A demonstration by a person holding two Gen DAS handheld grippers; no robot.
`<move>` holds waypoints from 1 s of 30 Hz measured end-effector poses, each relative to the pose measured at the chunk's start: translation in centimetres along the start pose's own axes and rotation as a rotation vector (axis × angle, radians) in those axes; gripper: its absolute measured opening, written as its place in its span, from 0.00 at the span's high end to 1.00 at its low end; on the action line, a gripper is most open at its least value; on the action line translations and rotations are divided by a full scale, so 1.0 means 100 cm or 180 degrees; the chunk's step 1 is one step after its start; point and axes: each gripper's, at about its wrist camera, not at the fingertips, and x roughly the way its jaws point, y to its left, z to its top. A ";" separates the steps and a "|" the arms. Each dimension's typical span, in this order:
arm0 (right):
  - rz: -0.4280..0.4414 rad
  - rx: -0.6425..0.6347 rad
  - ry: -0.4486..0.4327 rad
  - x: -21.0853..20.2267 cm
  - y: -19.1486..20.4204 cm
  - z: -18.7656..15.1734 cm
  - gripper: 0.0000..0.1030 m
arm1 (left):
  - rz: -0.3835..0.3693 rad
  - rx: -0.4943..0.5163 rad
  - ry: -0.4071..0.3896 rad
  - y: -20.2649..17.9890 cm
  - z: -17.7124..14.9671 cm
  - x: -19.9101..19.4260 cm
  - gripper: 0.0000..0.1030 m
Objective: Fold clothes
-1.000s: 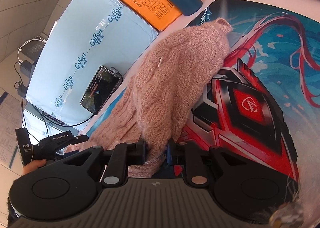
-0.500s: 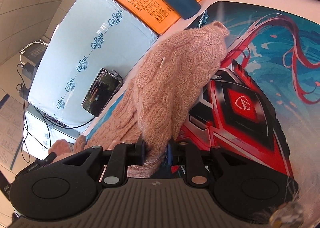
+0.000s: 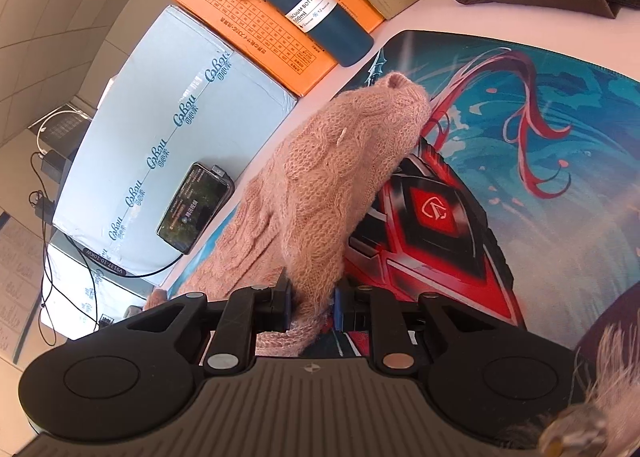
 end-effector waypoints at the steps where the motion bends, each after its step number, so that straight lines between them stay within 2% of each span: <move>1: -0.0020 0.0000 0.0007 -0.001 -0.003 -0.002 0.83 | 0.0028 -0.0003 0.0015 0.002 -0.002 -0.002 0.90; 4: -0.0053 0.0006 -0.0004 -0.007 -0.010 -0.007 0.80 | 0.0113 -0.0012 0.0060 0.008 -0.009 -0.009 0.86; 6: -0.0085 -0.0023 -0.0100 -0.015 -0.013 -0.008 0.69 | 0.0170 -0.0018 0.0090 0.012 -0.014 -0.014 0.76; 7: -0.0133 -0.0052 -0.0178 -0.020 -0.013 -0.008 0.65 | 0.0221 -0.0027 0.0072 0.015 -0.015 -0.017 0.63; 8: -0.0181 -0.0080 -0.0256 -0.024 -0.013 -0.008 0.56 | 0.0312 -0.0054 -0.0026 0.018 -0.014 -0.022 0.50; 9: -0.0243 -0.0110 -0.0340 -0.028 -0.013 -0.006 0.50 | 0.0359 -0.0076 -0.0099 0.021 -0.012 -0.025 0.45; 11: -0.0336 -0.0128 -0.0467 -0.035 -0.014 -0.002 0.47 | 0.0483 -0.0067 -0.0165 0.023 -0.007 -0.025 0.36; 15: -0.0452 -0.0187 -0.0609 -0.039 -0.013 0.007 0.43 | 0.0730 0.0186 -0.0277 0.017 0.010 -0.019 0.33; 16: -0.0475 -0.0238 -0.0641 -0.038 -0.010 0.012 0.43 | 0.0726 0.0255 -0.0327 0.014 0.015 -0.017 0.28; 19: -0.0476 -0.0358 -0.0717 -0.032 0.002 0.027 0.42 | 0.0525 0.0468 -0.0463 -0.008 0.040 0.002 0.26; 21: -0.0412 -0.0411 -0.0713 -0.022 0.012 0.041 0.37 | 0.0311 0.0624 -0.0400 -0.026 0.058 0.027 0.26; 24: -0.0401 -0.0414 -0.0571 0.004 0.020 0.066 0.36 | 0.0113 0.0529 -0.0058 -0.040 0.079 0.077 0.26; 26: -0.0457 -0.0433 -0.0461 0.026 0.025 0.084 0.35 | 0.0107 0.0428 0.0212 -0.045 0.089 0.117 0.26; 28: -0.0626 -0.0509 -0.0406 0.049 0.025 0.099 0.34 | 0.0271 0.0426 0.0447 -0.046 0.090 0.151 0.26; 30: -0.0805 -0.0601 -0.0343 0.070 0.024 0.111 0.27 | 0.0370 0.0377 0.0722 -0.044 0.087 0.179 0.26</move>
